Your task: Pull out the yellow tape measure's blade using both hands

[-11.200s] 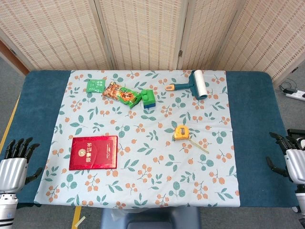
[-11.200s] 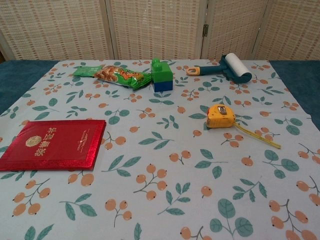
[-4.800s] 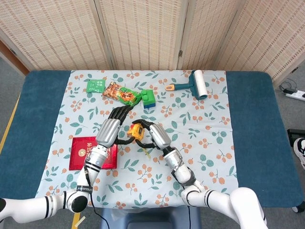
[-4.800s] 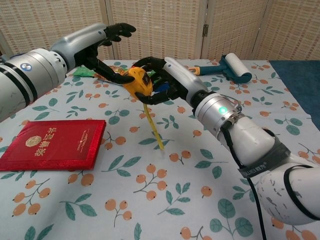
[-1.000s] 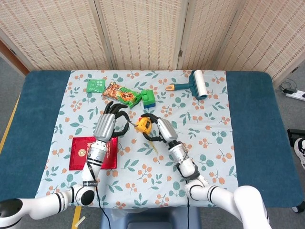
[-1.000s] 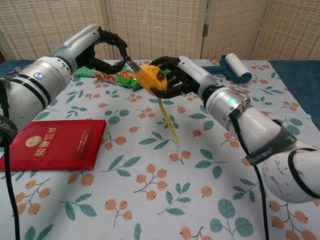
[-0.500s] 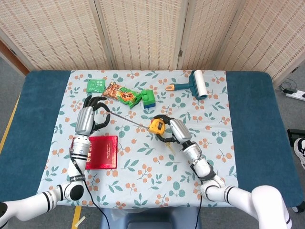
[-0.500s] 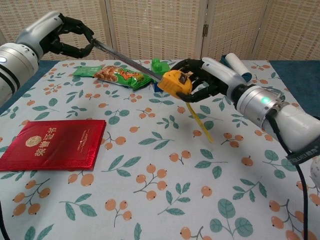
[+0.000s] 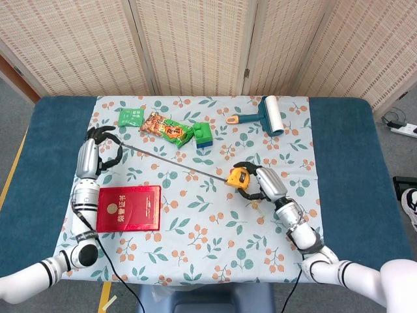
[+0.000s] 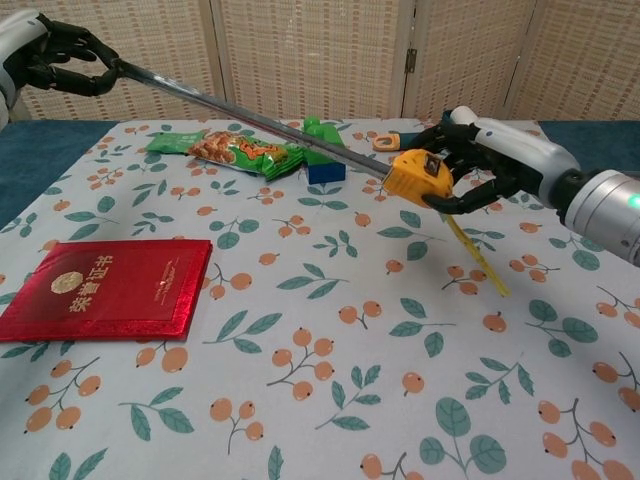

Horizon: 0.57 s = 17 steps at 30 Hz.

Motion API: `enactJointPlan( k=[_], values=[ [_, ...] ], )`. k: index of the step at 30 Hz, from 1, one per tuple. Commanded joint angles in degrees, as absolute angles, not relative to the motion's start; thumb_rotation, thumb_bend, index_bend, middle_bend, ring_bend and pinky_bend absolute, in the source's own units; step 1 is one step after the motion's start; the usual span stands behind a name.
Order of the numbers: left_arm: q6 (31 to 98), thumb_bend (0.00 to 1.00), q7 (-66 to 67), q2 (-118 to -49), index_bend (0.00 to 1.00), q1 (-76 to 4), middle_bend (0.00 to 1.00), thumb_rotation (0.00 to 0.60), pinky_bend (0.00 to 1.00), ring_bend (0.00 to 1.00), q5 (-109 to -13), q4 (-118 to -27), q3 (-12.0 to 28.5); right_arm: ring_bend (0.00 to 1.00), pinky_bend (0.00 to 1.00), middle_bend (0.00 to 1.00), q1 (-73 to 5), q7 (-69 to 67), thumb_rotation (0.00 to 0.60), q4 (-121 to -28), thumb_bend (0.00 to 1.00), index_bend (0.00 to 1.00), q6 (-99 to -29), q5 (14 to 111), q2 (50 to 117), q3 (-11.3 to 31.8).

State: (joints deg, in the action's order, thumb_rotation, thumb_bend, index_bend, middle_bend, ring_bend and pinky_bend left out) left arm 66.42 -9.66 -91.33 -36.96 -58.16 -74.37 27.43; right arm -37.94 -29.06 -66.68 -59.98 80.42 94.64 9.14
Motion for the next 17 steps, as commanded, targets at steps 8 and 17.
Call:
enactJointPlan(
  k=[8,17],
  values=[
    [63.82,1.00,-12.73,-88.53,0.64,-35.53,0.29,0.600,0.07,0.18,-54.85,-71.54,29.19,0.48,0.32,0.51,-33.86,-28.79,0.600,-69.44,0.48,0.59,-61.67,81.03,89.94,6.62],
    [62.32,1.00,-14.18,-87.78,0.64,-34.85,0.29,0.600,0.08,0.18,-53.05,-69.76,29.46,0.48,0.32,0.51,-31.61,-29.06,0.600,-70.33,0.48,0.59,-62.48,81.41,87.35,5.61]
  ],
)
